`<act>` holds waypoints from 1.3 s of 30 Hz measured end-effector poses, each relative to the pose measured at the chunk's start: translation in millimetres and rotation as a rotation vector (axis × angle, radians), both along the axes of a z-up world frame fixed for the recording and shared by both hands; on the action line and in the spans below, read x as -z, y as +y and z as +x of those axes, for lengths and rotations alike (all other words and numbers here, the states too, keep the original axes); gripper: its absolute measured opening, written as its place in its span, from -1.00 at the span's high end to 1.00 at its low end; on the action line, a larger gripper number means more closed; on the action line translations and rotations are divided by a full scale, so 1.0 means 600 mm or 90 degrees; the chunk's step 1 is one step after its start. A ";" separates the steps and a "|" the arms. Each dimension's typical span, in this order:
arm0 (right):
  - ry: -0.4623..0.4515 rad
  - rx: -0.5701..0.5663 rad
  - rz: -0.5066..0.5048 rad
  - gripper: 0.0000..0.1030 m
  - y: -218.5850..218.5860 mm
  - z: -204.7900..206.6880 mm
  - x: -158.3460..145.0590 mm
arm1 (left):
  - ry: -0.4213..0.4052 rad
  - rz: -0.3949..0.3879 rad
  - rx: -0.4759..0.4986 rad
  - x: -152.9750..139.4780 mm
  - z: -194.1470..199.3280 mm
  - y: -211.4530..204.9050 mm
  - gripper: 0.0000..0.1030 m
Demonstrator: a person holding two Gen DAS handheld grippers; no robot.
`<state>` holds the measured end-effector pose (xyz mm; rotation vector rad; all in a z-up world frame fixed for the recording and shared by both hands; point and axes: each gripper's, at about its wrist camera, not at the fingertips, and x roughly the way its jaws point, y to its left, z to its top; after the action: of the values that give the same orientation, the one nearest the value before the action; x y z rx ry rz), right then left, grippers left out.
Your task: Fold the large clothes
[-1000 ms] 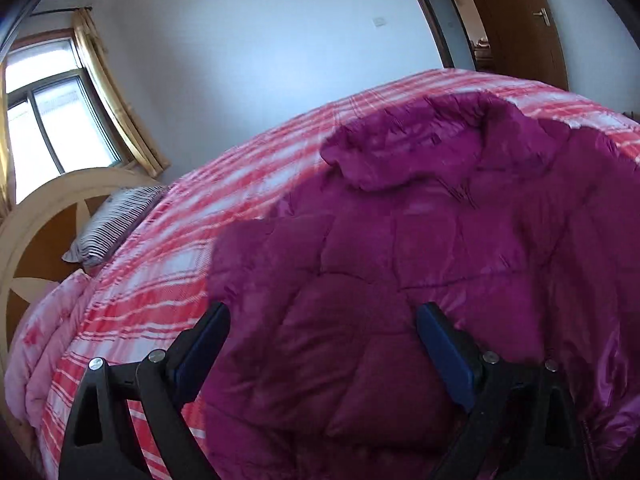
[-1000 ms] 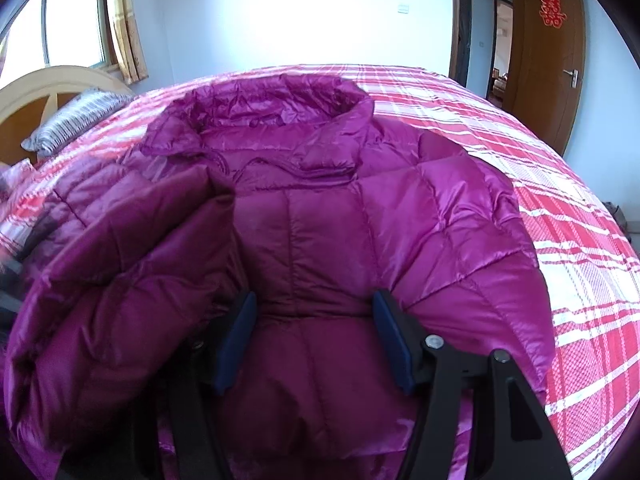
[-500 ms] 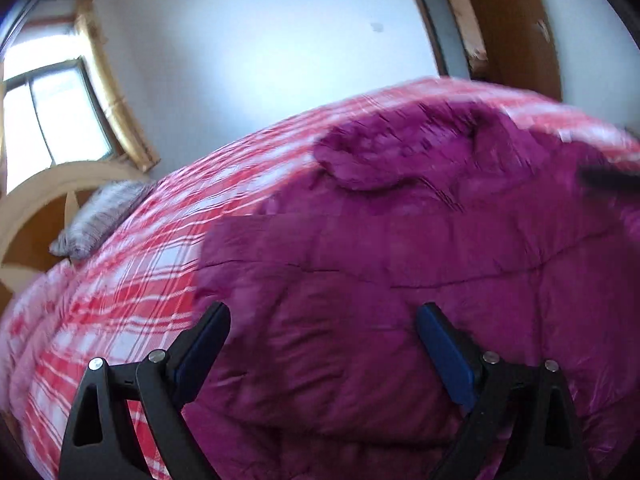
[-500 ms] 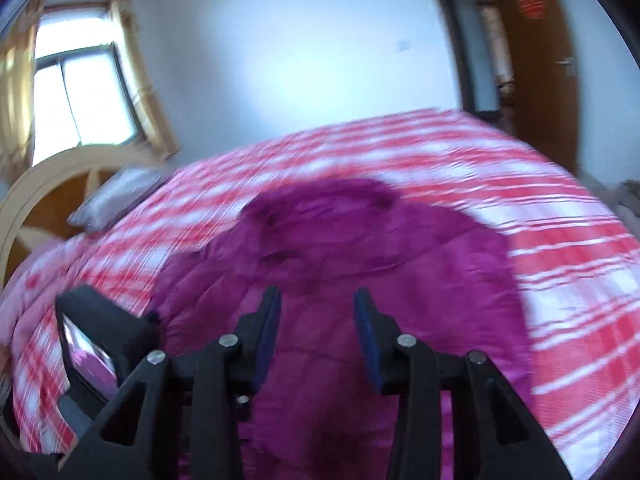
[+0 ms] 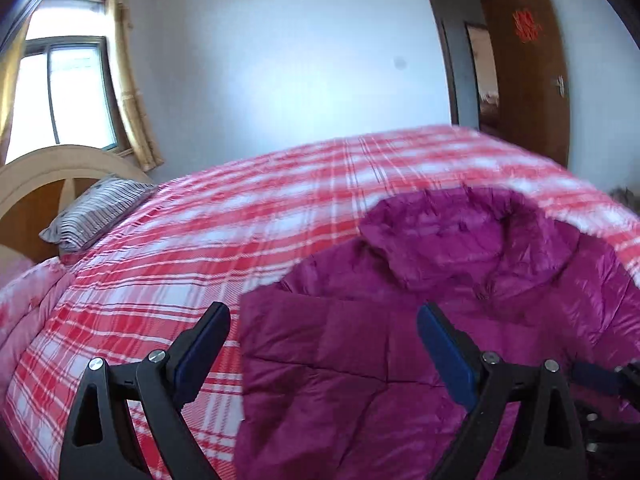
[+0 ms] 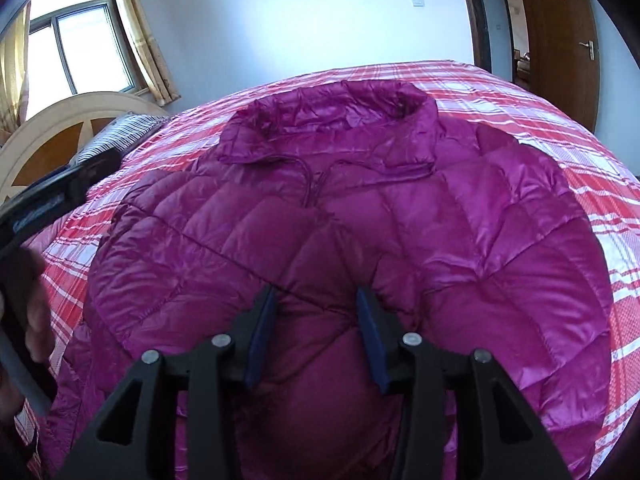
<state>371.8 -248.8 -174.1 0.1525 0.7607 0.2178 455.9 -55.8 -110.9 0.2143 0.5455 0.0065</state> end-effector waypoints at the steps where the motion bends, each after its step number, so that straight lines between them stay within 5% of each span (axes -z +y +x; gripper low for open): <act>1: -0.001 0.001 0.000 0.10 0.000 0.001 0.002 | 0.017 0.016 -0.001 0.016 0.013 -0.005 -0.84; 4: -0.006 0.000 0.001 0.08 0.006 -0.002 0.006 | 0.085 0.037 -0.016 0.069 0.045 0.003 -0.84; 13: 0.001 -0.002 -0.011 0.05 0.012 0.003 0.011 | 0.203 -0.063 -0.029 0.125 0.085 0.049 -0.98; 25: 0.012 0.010 -0.117 0.03 0.047 0.014 0.017 | 0.223 -0.089 -0.029 0.137 0.090 0.063 -0.99; 35: 0.025 0.005 -0.136 0.02 0.051 0.021 0.006 | 0.207 -0.087 -0.032 0.138 0.083 0.062 -0.99; 39: -0.029 0.041 -0.096 -0.40 0.029 0.017 -0.030 | 0.207 -0.093 -0.032 0.138 0.080 0.063 -0.99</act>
<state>381.8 -231.5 -156.2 0.0291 0.7227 0.1018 503.6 -17.9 -193.4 0.0579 0.8720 -0.0201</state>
